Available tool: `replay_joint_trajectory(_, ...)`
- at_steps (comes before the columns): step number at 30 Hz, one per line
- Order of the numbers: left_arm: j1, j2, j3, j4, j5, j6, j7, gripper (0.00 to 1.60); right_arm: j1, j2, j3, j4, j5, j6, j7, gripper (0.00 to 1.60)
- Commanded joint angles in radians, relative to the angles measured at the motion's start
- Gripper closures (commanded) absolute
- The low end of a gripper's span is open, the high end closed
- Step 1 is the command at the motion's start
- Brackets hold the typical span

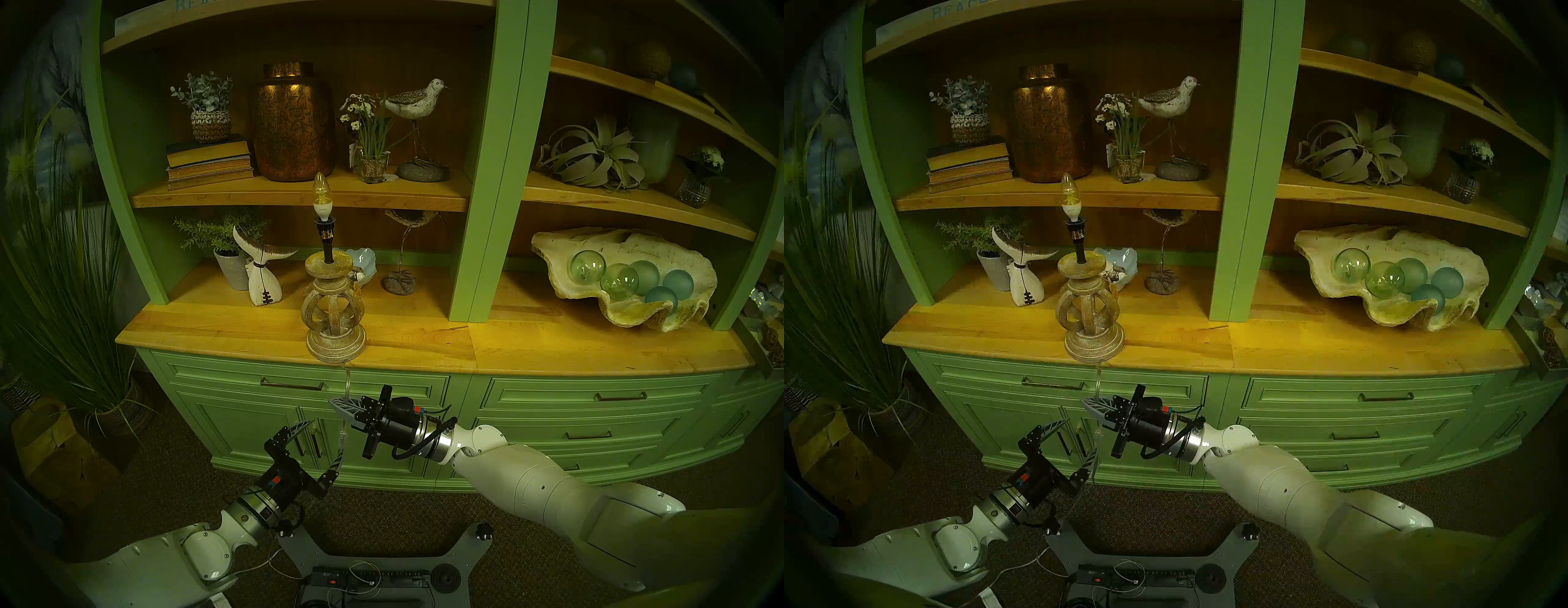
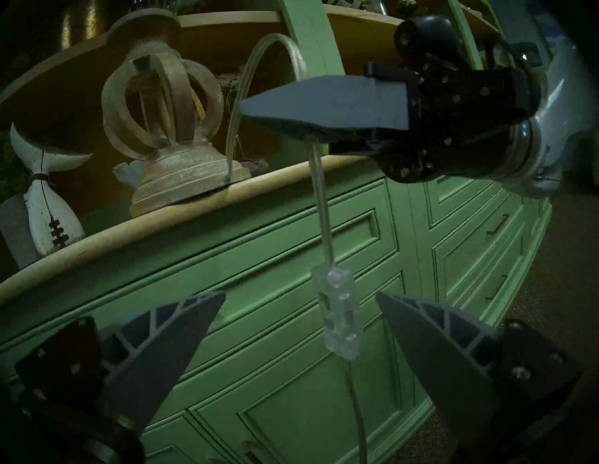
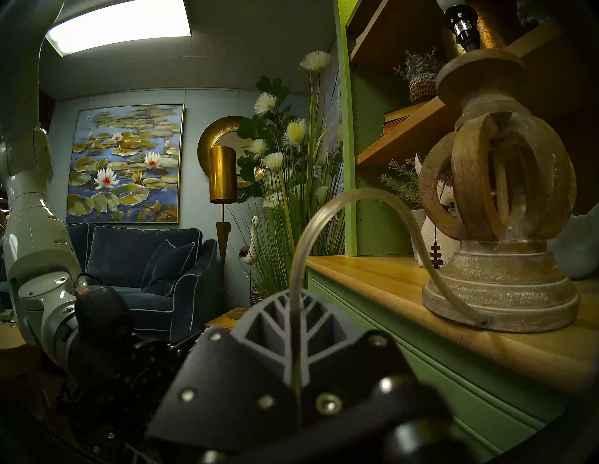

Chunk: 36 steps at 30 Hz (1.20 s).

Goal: Grab cable and switch light on

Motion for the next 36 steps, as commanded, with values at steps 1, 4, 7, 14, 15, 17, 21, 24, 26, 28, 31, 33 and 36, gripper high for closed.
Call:
replay_joint_trajectory(1,0.014,-0.037,0.001,-0.074,-0.136,0.034,-0.012,0.00,0.032,-0.002,0.002,-0.025,0.020,-0.008,0.070,1.60)
replay_joint_trajectory(4,0.046,-0.023,0.013,-0.125,-0.183,0.034,-0.028,0.00,0.033,-0.001,-0.001,-0.026,0.020,-0.008,0.066,1.60)
replay_joint_trajectory(7,0.070,-0.007,0.019,-0.164,-0.230,0.040,-0.043,0.00,0.034,-0.001,-0.003,-0.025,0.024,-0.009,0.069,1.60)
replay_joint_trajectory(14,0.090,0.019,0.016,-0.204,-0.254,0.060,-0.024,0.00,0.040,-0.004,-0.008,-0.012,0.048,-0.014,0.097,1.60)
replay_joint_trajectory(15,0.088,0.022,0.009,-0.200,-0.229,0.066,-0.006,0.00,0.041,-0.004,-0.009,-0.013,0.048,-0.014,0.095,1.60)
replay_joint_trajectory(17,0.086,0.023,0.004,-0.196,-0.234,0.061,-0.005,0.00,0.042,-0.003,-0.012,-0.013,0.049,-0.015,0.093,1.60)
replay_joint_trajectory(21,0.073,0.004,-0.004,-0.160,-0.211,0.046,0.017,0.00,0.043,-0.001,-0.018,-0.014,0.052,-0.016,0.088,1.60)
replay_joint_trajectory(24,0.051,-0.034,-0.003,-0.118,-0.213,0.038,0.023,0.00,0.044,0.000,-0.022,-0.015,0.054,-0.017,0.085,1.60)
replay_joint_trajectory(26,0.037,-0.053,-0.002,-0.095,-0.228,0.023,0.011,0.00,0.045,0.001,-0.026,-0.016,0.055,-0.018,0.080,1.60)
replay_joint_trajectory(28,0.024,-0.066,0.003,-0.088,-0.224,0.027,0.006,0.00,0.046,0.002,-0.029,-0.017,0.054,-0.019,0.075,1.60)
replay_joint_trajectory(31,0.011,-0.086,0.010,-0.072,-0.227,0.026,-0.002,0.00,0.046,0.004,-0.033,-0.019,0.053,-0.020,0.067,1.60)
replay_joint_trajectory(33,0.005,-0.098,0.010,-0.060,-0.223,0.018,-0.004,0.00,0.047,0.005,-0.036,-0.020,0.054,-0.021,0.065,1.60)
replay_joint_trajectory(36,-0.002,-0.108,0.007,-0.062,-0.218,0.006,-0.006,0.00,0.048,0.006,-0.040,-0.021,0.054,-0.022,0.061,1.60)
